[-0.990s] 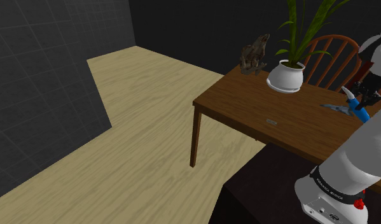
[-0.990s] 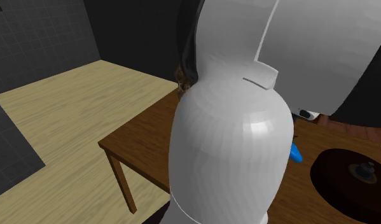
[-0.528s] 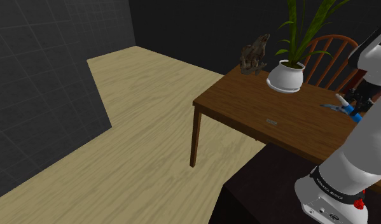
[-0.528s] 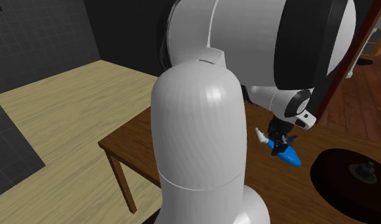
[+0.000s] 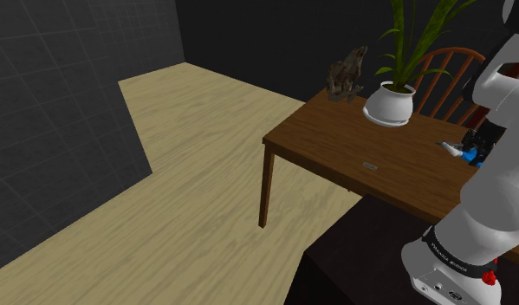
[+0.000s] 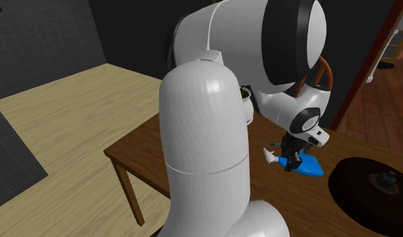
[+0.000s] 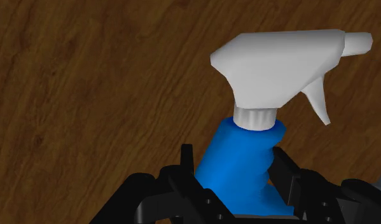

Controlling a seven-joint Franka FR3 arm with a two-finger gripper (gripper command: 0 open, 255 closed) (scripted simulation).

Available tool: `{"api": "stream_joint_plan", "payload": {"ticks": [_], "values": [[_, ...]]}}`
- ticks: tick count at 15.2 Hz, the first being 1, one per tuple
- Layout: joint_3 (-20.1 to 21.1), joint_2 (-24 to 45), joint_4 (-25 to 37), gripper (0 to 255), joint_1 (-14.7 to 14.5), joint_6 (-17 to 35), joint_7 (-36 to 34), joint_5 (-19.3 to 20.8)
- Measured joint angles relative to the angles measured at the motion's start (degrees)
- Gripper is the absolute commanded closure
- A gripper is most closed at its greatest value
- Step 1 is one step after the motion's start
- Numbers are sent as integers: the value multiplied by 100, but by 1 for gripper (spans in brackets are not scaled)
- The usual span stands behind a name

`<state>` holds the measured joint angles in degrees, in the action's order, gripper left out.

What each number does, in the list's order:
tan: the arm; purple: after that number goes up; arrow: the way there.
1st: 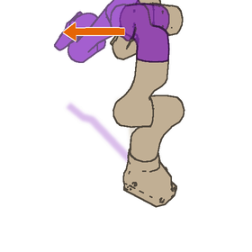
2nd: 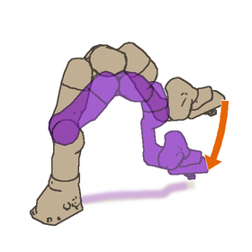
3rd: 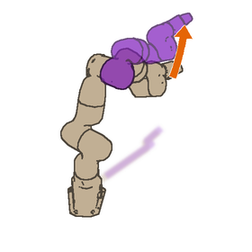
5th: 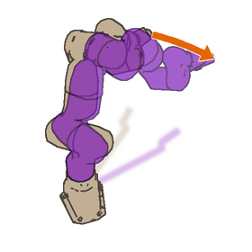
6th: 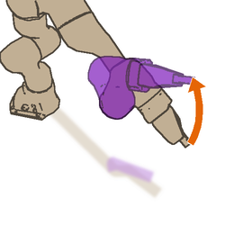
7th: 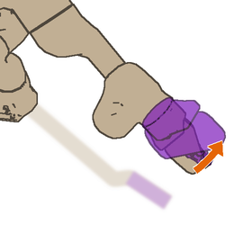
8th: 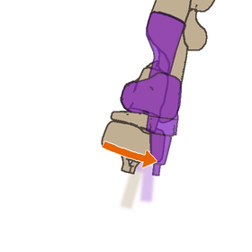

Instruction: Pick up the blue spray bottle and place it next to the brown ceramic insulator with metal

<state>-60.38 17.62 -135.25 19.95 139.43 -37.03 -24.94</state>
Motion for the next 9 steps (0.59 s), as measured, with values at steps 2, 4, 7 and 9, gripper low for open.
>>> {"api": "stream_joint_plan", "payload": {"ticks": [2, 4, 7, 9], "values": [[198, 157, 7, 255, 172, 85, 154, -219], [409, 312, -8, 255, 335, 199, 305, -447], [517, 399, 13, 255, 430, 235, 384, -562], [529, 407, 10, 255, 437, 244, 392, -576]]}}
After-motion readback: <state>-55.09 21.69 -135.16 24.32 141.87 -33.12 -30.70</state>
